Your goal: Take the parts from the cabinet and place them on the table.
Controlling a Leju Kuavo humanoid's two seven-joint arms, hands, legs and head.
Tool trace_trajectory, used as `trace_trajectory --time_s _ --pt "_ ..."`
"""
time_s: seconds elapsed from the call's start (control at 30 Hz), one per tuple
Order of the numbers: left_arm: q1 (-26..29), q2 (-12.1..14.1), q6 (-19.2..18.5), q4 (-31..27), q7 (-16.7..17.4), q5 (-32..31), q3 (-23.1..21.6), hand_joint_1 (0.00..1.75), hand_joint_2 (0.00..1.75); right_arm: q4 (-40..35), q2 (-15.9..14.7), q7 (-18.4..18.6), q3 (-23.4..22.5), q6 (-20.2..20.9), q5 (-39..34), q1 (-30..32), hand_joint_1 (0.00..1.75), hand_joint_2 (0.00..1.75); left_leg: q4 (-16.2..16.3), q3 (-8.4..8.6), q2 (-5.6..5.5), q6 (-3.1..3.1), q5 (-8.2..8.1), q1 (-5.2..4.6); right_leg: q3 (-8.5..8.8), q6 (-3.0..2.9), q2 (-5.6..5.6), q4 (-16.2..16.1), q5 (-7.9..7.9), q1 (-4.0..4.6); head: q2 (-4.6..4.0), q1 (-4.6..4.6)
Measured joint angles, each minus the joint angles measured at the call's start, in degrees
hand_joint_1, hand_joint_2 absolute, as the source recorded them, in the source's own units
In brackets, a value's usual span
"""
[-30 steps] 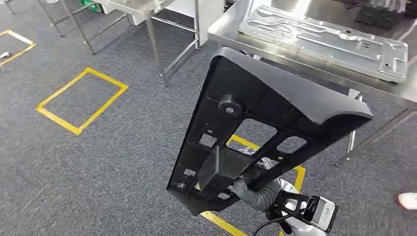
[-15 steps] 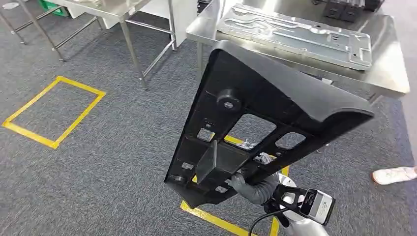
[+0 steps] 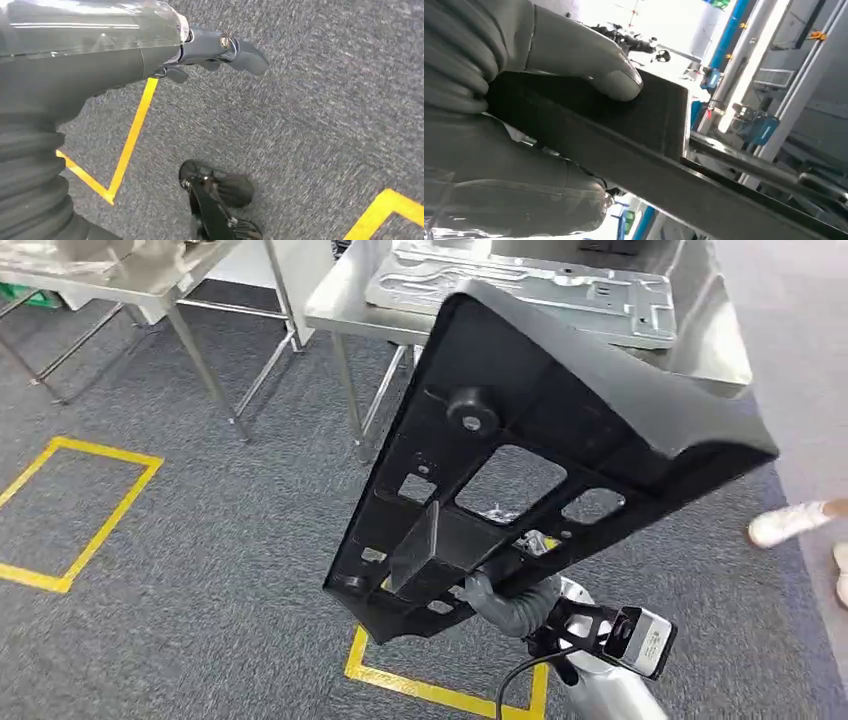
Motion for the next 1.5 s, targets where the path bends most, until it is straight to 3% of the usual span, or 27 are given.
trace_trajectory --time_s 0.03,0.1,0.13,0.17,0.27,0.3,0.33,0.37,0.43,0.47,0.5,0.53,0.6,0.63,0.67,0.8,0.87,0.9,0.97,1.0,1.07,1.13,1.17,1.3,1.37,1.47,1.5 --pt "0.0 0.0 0.0 0.0 0.0 0.0 0.0 0.00 1.75 0.2 0.0 0.0 0.0 0.0 -0.1 0.0 1.75 1.75 -2.3 0.71 -0.03 0.11 2.09 0.00 0.12 0.02 0.64 0.0 -0.02 0.02 0.00 0.00" --pt "-0.1 0.0 0.0 0.0 0.0 0.1 0.0 0.00 1.75 0.4 0.0 0.0 0.0 0.1 -0.3 -0.2 1.75 1.75 -12.2 4.76 -0.89 0.49 8.00 0.04 0.47 0.25 2.01 0.2 -0.18 0.03 0.00 0.00" --pt "0.0 0.0 0.0 0.0 0.0 0.1 0.0 0.00 1.75 0.6 0.0 0.0 0.0 0.2 -0.4 -0.4 1.75 1.75 -16.9 6.51 -3.14 0.85 9.58 0.11 0.42 0.44 2.58 0.2 -0.30 -0.09 0.00 0.00" --pt "0.0 0.0 0.0 0.0 0.1 0.2 0.0 0.00 1.75 0.8 0.1 0.0 0.0 0.3 -0.4 -0.8 1.75 1.75 -18.1 7.10 -3.90 1.09 8.96 0.14 0.15 0.71 3.18 0.6 -0.36 0.26 0.00 0.00" --pt "-0.2 0.0 0.0 0.0 0.5 0.2 0.0 0.00 1.75 1.2 0.1 0.0 0.0 0.4 -0.4 -0.8 1.75 1.75 -17.8 7.15 -2.76 1.79 9.09 -0.36 -0.23 1.79 4.56 0.3 0.09 -0.28 0.00 0.00" --pt "-0.4 0.0 0.0 0.0 0.6 0.3 0.0 0.00 1.75 1.2 0.1 0.0 0.0 0.4 -0.4 -0.9 1.75 1.75 -18.5 7.39 -2.17 2.40 9.50 0.15 -0.34 2.23 4.50 0.5 -0.07 -0.02 0.00 0.00" --pt "-0.6 0.0 0.0 0.0 0.6 0.5 0.0 0.00 1.75 1.2 0.1 0.0 0.0 0.4 -0.4 -1.0 1.75 1.75 -18.8 7.58 -1.54 2.77 9.70 0.05 -0.68 2.32 1.46 1.6 -0.86 0.00 0.00 0.00" --pt "-0.6 0.0 -0.1 0.0 0.6 0.7 0.0 0.00 1.75 1.4 0.1 0.0 0.0 0.4 -0.4 -1.3 1.75 1.75 -18.8 7.55 -1.06 3.18 9.66 -0.04 -2.17 2.49 -0.47 4.6 -2.87 0.07 0.00 0.00" --pt "-0.3 0.0 -0.2 0.0 0.6 1.1 0.1 0.00 1.75 1.6 0.1 0.0 0.0 0.3 -0.4 -1.4 1.75 1.75 -18.8 7.52 0.14 3.35 9.60 -0.24 -6.62 2.83 -1.43 13.4 -7.04 -0.29 0.00 0.00" --pt "-0.3 0.0 -0.3 0.0 0.6 1.2 0.2 0.00 1.75 1.8 0.1 0.0 0.0 0.3 -0.4 -1.4 1.75 1.75 -18.8 7.45 0.74 3.41 9.55 -0.29 -8.62 2.99 -1.50 17.3 -8.24 -0.50 0.00 0.00" --pt "-0.3 0.0 -0.4 0.0 0.6 1.3 0.2 0.00 1.75 2.0 0.0 0.0 0.0 0.2 -0.4 -1.3 1.75 1.75 -18.8 7.47 1.37 3.40 9.52 -0.31 -9.49 3.13 -1.55 18.8 -8.09 -0.71 0.00 0.00" --pt "-0.4 0.0 -0.6 0.0 0.6 1.4 0.2 0.00 1.75 2.2 0.0 0.0 0.0 0.2 -0.4 -1.4 1.75 1.75 -18.8 7.50 1.95 3.27 9.43 -0.31 -8.86 3.25 -1.69 17.3 -6.61 -0.89 0.00 0.00" --pt "-0.5 0.0 -0.9 0.0 0.6 1.5 0.2 0.00 1.75 2.2 0.0 0.0 0.0 0.1 -0.4 -1.4 1.75 1.75 -18.7 7.82 2.98 2.95 9.19 -0.30 -3.70 3.27 -2.92 7.6 -1.76 -1.04 0.00 0.00" --pt "-0.5 0.0 -1.0 0.0 0.6 1.5 0.2 0.00 1.75 2.2 0.0 0.0 0.0 0.1 -0.4 -1.5 1.75 1.75 -18.7 8.11 3.39 2.67 9.00 -0.36 -0.57 3.07 -4.86 2.2 0.10 -0.96 0.00 0.00" --pt "-0.5 0.0 -1.0 0.0 0.6 1.5 0.2 0.00 1.75 2.2 0.0 0.0 0.0 0.1 -0.4 -1.6 1.75 1.75 -18.6 8.18 3.72 2.25 8.70 -0.86 0.22 2.70 -6.70 0.5 -0.63 -0.34 0.00 0.00" --pt "-0.6 -0.1 -1.2 0.0 0.6 1.5 0.2 0.00 1.75 2.2 0.0 0.0 0.0 0.0 -0.4 -1.7 1.75 1.75 -18.8 8.75 5.69 0.86 8.40 -0.65 -0.21 1.47 -3.83 0.2 -0.22 -0.06 0.00 0.00" --pt "-0.6 -0.1 -1.4 0.0 0.6 1.4 0.2 0.00 1.75 2.2 0.0 0.0 0.0 -0.3 -0.2 -1.8 1.75 1.75 -16.0 7.80 2.23 0.43 6.09 -0.20 0.20 0.63 -3.19 -0.2 0.04 -0.54 0.00 0.00" --pt "-0.6 -0.1 -1.4 0.0 0.6 1.4 0.2 0.00 1.75 2.2 0.1 0.0 0.0 -0.4 -0.1 -1.8 1.75 1.75 -12.0 5.99 0.97 0.34 3.84 -0.07 0.22 0.38 -2.85 -0.2 0.04 -0.46 0.00 0.00" --pt "-0.3 -0.1 -1.4 0.0 0.6 1.4 0.2 0.00 1.75 2.2 0.0 0.0 0.0 -0.8 0.3 -1.6 1.75 1.75 -1.7 0.83 -0.02 0.17 -0.26 -0.12 0.21 0.18 -1.89 -0.1 -0.05 -0.22 0.00 0.00" --pt "-0.1 -0.1 -1.4 0.0 0.6 1.4 0.2 0.00 1.75 2.2 0.0 0.0 0.0 -1.2 0.5 -1.4 1.75 1.75 0.5 -0.52 -0.02 0.24 -0.31 -0.12 0.26 0.15 -1.49 -0.1 -0.08 -0.10 0.00 0.00" --pt "-0.1 -0.1 -1.6 0.0 0.6 1.2 0.2 0.00 1.75 2.2 0.0 0.0 0.0 -1.3 0.9 -1.2 1.75 1.75 -3.8 0.82 -0.02 0.48 3.53 -0.11 0.47 0.19 -0.84 -0.1 -0.16 0.01 0.00 0.00" --pt "-0.2 0.0 -1.7 0.0 0.5 1.2 0.2 0.00 1.75 2.2 0.0 0.0 0.0 -1.5 0.9 -1.1 1.75 1.75 -14.6 5.66 -0.16 0.88 9.17 -0.12 0.85 0.49 -0.35 0.1 -0.42 0.02 0.00 0.00" --pt "-0.2 0.0 -1.7 0.0 0.5 1.1 0.2 0.00 1.75 2.2 0.0 0.0 0.0 -1.6 0.9 -1.1 1.75 1.75 -17.5 7.05 -0.55 1.26 9.02 -0.27 0.80 0.67 -0.24 0.1 -0.52 0.20 0.00 0.00" --pt "-0.3 0.1 -2.5 0.0 0.5 0.8 0.2 0.00 1.75 1.8 0.0 0.0 0.0 -2.2 0.9 -0.6 1.75 1.75 -17.9 6.93 -0.53 2.51 9.30 -0.76 0.53 1.87 -0.02 0.2 -0.44 0.02 0.00 0.00" --pt "-0.4 0.1 -2.9 0.0 0.3 0.8 0.2 0.00 1.75 1.3 0.0 0.0 0.0 -2.2 0.9 -0.3 1.75 1.75 -18.6 7.22 -0.27 3.43 9.79 -0.38 0.05 2.45 -0.74 1.6 -1.73 0.05 0.00 0.02" --pt "-0.4 0.2 -3.5 0.0 0.0 0.6 0.2 0.00 1.75 0.9 0.0 0.0 0.0 -2.3 1.0 0.0 1.75 1.75 -18.6 7.14 -0.01 3.87 9.65 -0.51 -6.15 2.97 -1.42 14.6 -8.41 -0.27 0.00 0.00" --pt "-0.4 0.2 -3.7 0.0 0.0 0.5 0.2 0.00 1.75 0.9 0.0 0.0 0.0 -2.3 1.1 0.2 1.75 1.75 -18.6 7.11 0.06 3.86 9.62 -0.54 -8.08 3.11 -1.45 18.3 -9.42 -0.39 0.00 0.00"
